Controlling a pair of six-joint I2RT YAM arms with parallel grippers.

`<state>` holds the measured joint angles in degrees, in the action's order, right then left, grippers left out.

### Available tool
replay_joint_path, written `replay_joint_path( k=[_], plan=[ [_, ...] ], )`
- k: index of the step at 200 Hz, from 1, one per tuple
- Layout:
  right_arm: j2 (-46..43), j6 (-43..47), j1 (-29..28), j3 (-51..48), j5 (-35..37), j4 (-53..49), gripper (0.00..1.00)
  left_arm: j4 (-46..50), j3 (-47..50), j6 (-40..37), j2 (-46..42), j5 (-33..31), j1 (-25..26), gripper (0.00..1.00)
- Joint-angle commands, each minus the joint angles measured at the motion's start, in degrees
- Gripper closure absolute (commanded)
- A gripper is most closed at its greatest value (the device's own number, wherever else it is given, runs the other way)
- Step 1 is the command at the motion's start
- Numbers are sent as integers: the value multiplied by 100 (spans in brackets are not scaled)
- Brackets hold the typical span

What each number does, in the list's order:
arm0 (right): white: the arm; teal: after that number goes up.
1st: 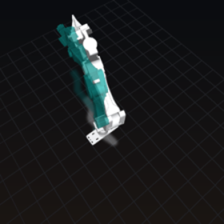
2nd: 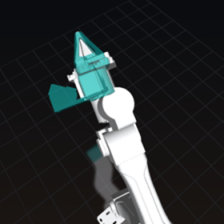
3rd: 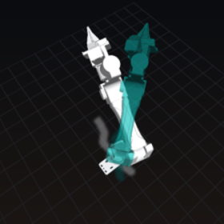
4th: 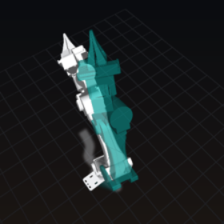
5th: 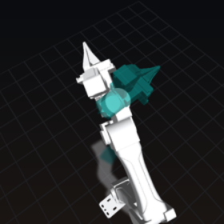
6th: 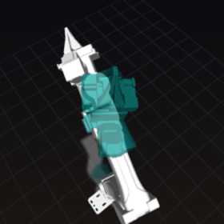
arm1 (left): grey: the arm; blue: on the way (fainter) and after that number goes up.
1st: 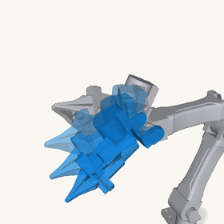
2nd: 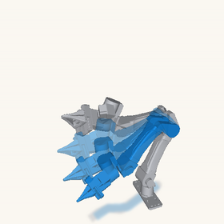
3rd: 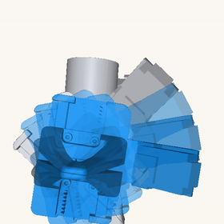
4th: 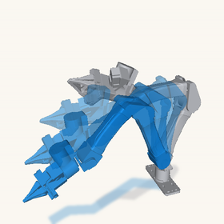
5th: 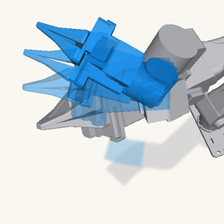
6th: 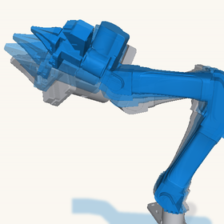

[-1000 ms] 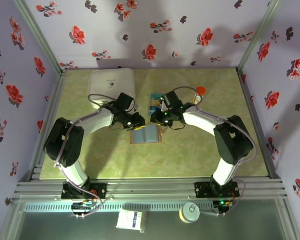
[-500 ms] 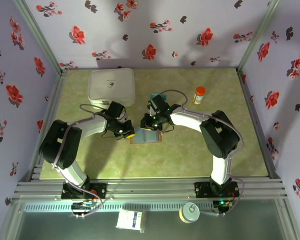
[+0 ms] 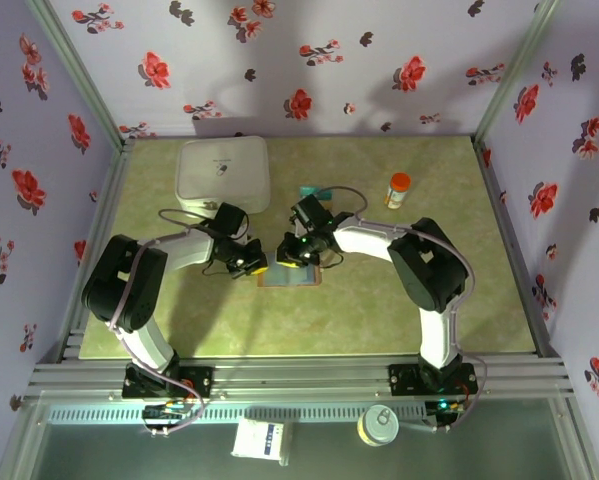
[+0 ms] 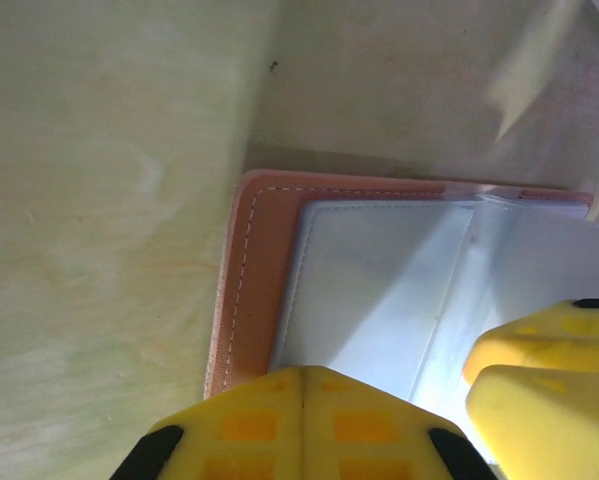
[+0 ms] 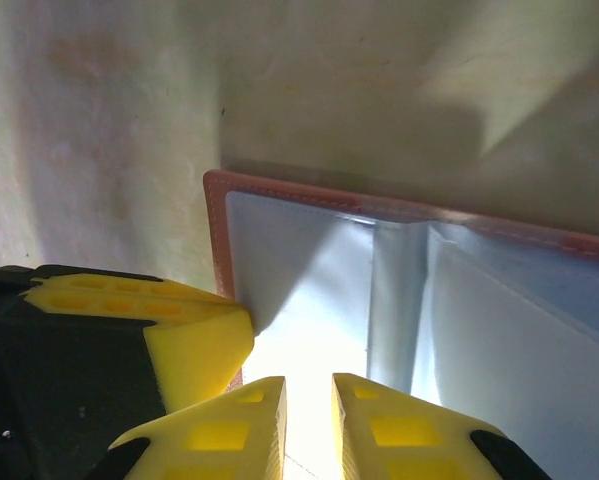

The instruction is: Take the credit cards out of the card holder

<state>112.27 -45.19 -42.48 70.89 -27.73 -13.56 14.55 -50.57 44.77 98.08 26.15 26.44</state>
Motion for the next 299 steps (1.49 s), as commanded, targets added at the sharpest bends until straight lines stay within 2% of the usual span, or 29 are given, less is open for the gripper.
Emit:
replay_joint_path(
  k=[1, 35, 84, 145, 187, 217, 229, 245, 251, 263, 277, 279, 285, 299],
  plan=[
    [206, -87, -118, 192, -231, 126, 80, 50, 99, -127, -76, -15, -68, 100],
    [361, -25, -158, 288, -123, -79, 80, 120, 143, -154, -166, -67, -73, 100],
    [272, 420, -159, 511, 826, -1182, 80, 162, 194, -198, -70, -101, -126, 100],
    [-23, 572, -121, 531, 935, -1279, 81, 295, 136, -252, -191, -110, -184, 100],
    [-679, 795, 126, 234, 1143, -1293, 79, 527, -2, -400, -418, -214, -334, 100],
    [-1392, 993, 521, -233, 1477, -1306, 75, 790, -119, -606, -606, -378, -461, 99],
    [-1676, 1098, 726, -410, 1701, -1357, 72, 878, -137, -741, -726, -482, -539, 96],
    [-2016, 1335, 983, -609, 2062, -1508, 69, 1067, -147, -943, -906, -790, -666, 86],
    [-2145, 1433, 1063, -664, 2222, -1582, 66, 1123, -147, -1007, -986, -918, -721, 81],
    [-2349, 1608, 1210, -794, 2603, -1666, 48, 1204, -116, -1150, -1148, -1131, -863, 69],
    [-2516, 1791, 1384, -905, 3038, -1758, 21, 1234, -50, -1317, -1371, -1367, -1031, 58],
    [-2536, 1818, 1414, -916, 3087, -1763, 14, 1235, -43, -1334, -1404, -1413, -1058, 54],
    [-2586, 1891, 1476, -973, 3255, -1772, 3, 1251, -12, -1385, -1497, -1525, -1136, 44],
    [-2664, 2061, 1653, -1083, 3652, -1766, 1, 1292, 43, -1512, -1699, -1787, -1323, 28]
  ],
)
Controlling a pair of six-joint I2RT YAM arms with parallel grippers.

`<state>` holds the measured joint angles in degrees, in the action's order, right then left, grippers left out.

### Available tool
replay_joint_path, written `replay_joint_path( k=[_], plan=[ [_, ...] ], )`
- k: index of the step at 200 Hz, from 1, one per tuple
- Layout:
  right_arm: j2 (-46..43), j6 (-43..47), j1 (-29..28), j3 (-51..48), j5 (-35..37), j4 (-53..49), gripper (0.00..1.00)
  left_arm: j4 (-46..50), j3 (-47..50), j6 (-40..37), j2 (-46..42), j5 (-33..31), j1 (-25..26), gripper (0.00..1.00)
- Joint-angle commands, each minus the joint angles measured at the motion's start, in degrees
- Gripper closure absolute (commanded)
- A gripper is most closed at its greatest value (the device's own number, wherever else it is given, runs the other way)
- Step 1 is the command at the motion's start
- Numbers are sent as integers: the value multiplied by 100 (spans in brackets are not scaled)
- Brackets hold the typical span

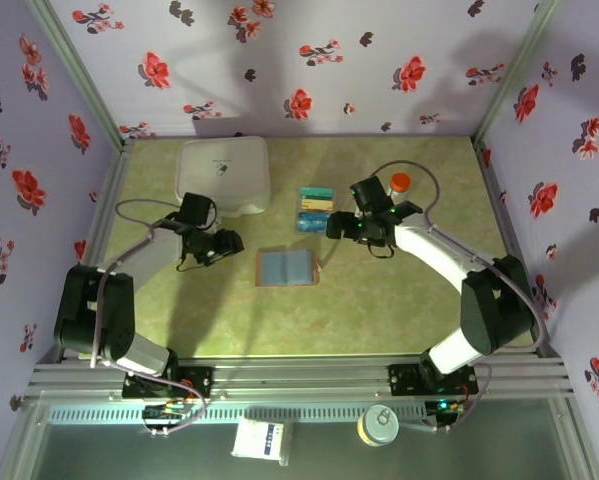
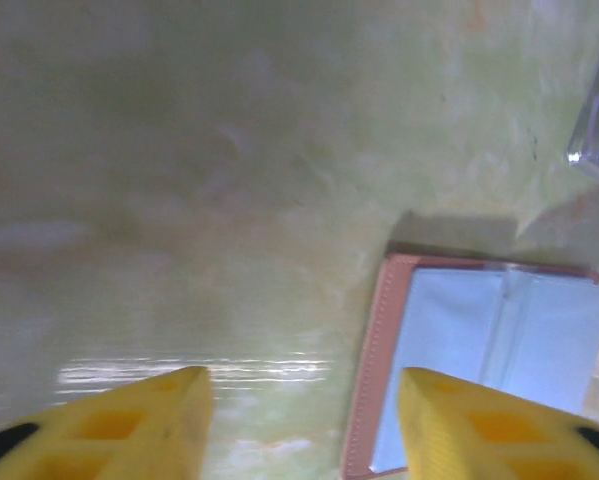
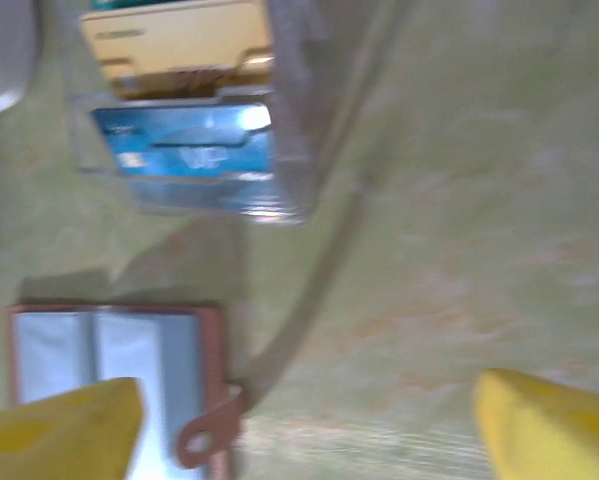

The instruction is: Take the credit cards out of the card holder

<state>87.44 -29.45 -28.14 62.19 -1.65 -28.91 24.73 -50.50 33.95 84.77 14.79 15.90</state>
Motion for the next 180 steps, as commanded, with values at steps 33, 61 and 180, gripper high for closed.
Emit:
replay_joint_path(
  k=[33, 61, 180],
  plan=[
    [-359, 768, 603, -634, 2234, 195, 1, 252, 243, -742, -785, -1456, -668, 0],
    [-480, 1314, 854, -1332, 3048, 1390, 1, 101, 401, -1010, -950, -2254, -922, 0],
    [-435, 2997, 1757, -3497, 2767, 6480, 1, -4323, 2482, -2578, -1463, -3492, -1326, 0]
  ],
)
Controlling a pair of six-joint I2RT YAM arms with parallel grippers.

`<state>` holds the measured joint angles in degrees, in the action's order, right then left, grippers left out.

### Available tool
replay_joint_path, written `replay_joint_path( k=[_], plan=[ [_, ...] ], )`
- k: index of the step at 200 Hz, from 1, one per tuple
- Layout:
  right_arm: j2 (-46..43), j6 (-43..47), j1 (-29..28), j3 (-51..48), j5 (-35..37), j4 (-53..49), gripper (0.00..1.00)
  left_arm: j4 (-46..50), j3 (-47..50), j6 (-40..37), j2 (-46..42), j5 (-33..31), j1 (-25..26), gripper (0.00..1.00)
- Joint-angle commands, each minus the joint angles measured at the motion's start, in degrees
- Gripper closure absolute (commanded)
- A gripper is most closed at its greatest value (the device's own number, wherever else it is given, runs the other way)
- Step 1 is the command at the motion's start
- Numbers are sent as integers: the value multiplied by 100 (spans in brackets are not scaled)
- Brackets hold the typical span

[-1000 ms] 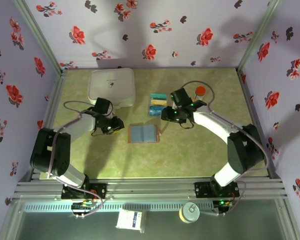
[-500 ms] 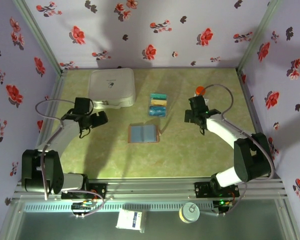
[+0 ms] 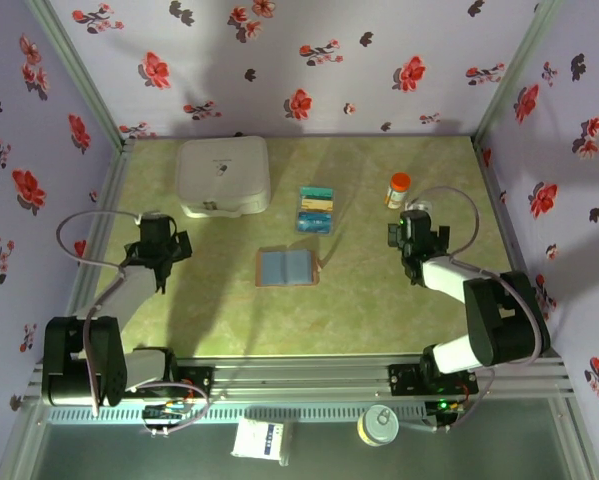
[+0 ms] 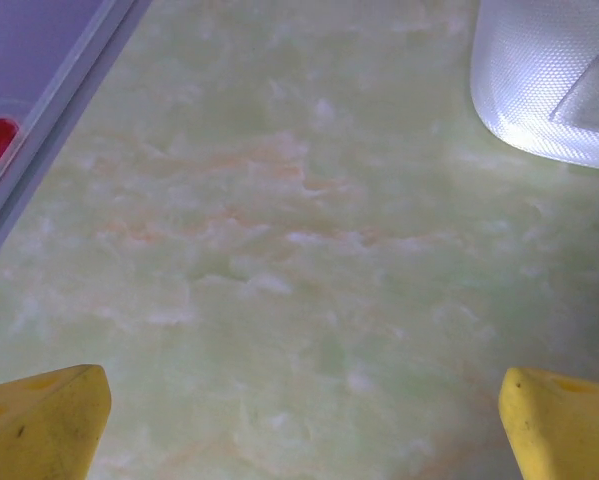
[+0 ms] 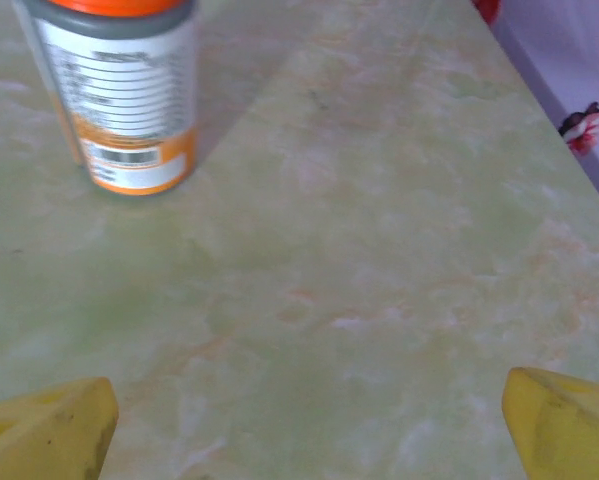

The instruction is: Take the credit cards out of the card holder

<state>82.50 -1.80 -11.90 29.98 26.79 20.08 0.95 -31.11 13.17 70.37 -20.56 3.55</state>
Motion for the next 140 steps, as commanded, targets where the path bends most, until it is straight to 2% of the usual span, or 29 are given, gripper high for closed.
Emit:
replay_joint_path(
  k=[1, 8, 35, 46, 51, 81, 105, 119, 140],
  plan=[
    [48, 237, 134, -279, -85, 1580, 1, -1987, 575, -517, -19, 52, -91, 0],
    [20, 253, 142, -348, -193, 1677, 1, -2591, 779, -685, 55, 182, -93, 0],
    [213, 273, 343, -678, -637, 2537, 1, -3483, 988, -877, 230, 412, -146, 0],
    [184, 185, 446, -681, -730, 2477, 1, -3730, 998, -940, 357, 484, -175, 0],
    [165, 154, 516, -696, -995, 2490, 1, -3804, 989, -968, 409, 504, -171, 0],
    [355, 0, 812, -932, -1620, 3102, 1, -4403, 954, -1097, 780, 897, -186, 0],
    [712, -48, 863, -968, -1636, 3534, 1, -4841, 942, -1282, 1170, 1060, -195, 0],
    [631, -95, 915, -845, -1711, 3138, 1, -4936, 898, -1328, 1390, 1182, -205, 0],
    [671, -220, 952, -803, -1523, 3102, 1, -5244, 881, -1389, 1814, 1317, -202, 0]
  ],
)
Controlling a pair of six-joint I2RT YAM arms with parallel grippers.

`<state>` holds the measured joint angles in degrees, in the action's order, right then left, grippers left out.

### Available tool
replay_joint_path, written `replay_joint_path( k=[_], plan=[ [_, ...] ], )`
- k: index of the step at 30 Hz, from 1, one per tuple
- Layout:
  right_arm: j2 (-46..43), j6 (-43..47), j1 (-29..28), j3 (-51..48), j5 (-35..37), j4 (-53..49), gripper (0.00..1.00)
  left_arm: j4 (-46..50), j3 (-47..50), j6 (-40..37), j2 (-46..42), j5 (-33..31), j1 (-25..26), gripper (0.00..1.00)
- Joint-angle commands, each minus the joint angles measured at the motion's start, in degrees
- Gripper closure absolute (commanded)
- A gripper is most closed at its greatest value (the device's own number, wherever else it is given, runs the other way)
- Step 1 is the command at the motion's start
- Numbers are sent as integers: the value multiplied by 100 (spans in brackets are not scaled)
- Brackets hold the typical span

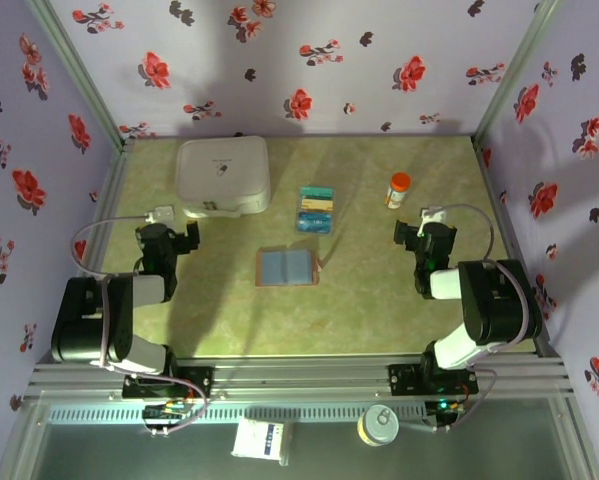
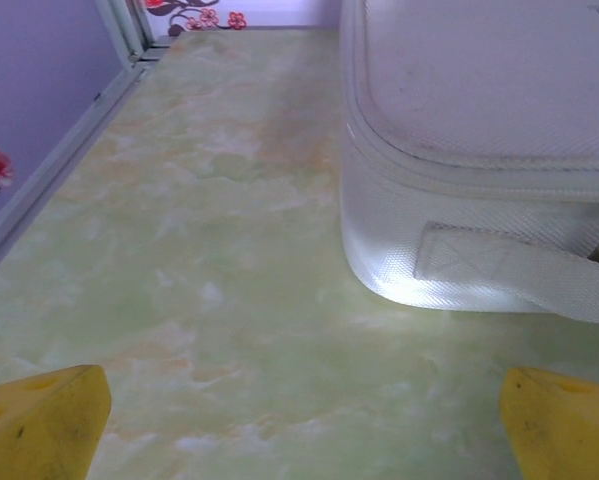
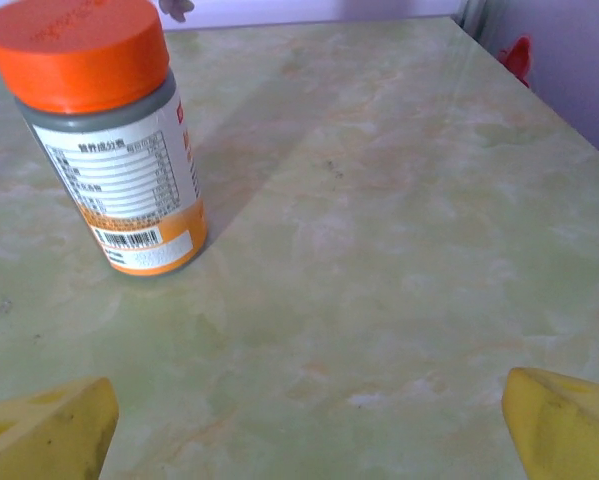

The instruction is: Take the credit cards out of the card holder

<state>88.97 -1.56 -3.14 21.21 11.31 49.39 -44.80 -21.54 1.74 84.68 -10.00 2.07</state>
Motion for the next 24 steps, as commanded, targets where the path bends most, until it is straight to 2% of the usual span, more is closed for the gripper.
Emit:
replay_joint_path(
  k=[1, 24],
  plan=[
    [15, -246, 76, 79, 40, 156, 1, -697, -78, -245, 400, 266, -59, 0],
    [0, -250, 111, 68, -5, 166, 1, -592, -105, -200, 365, 375, -127, 0]
  ],
)
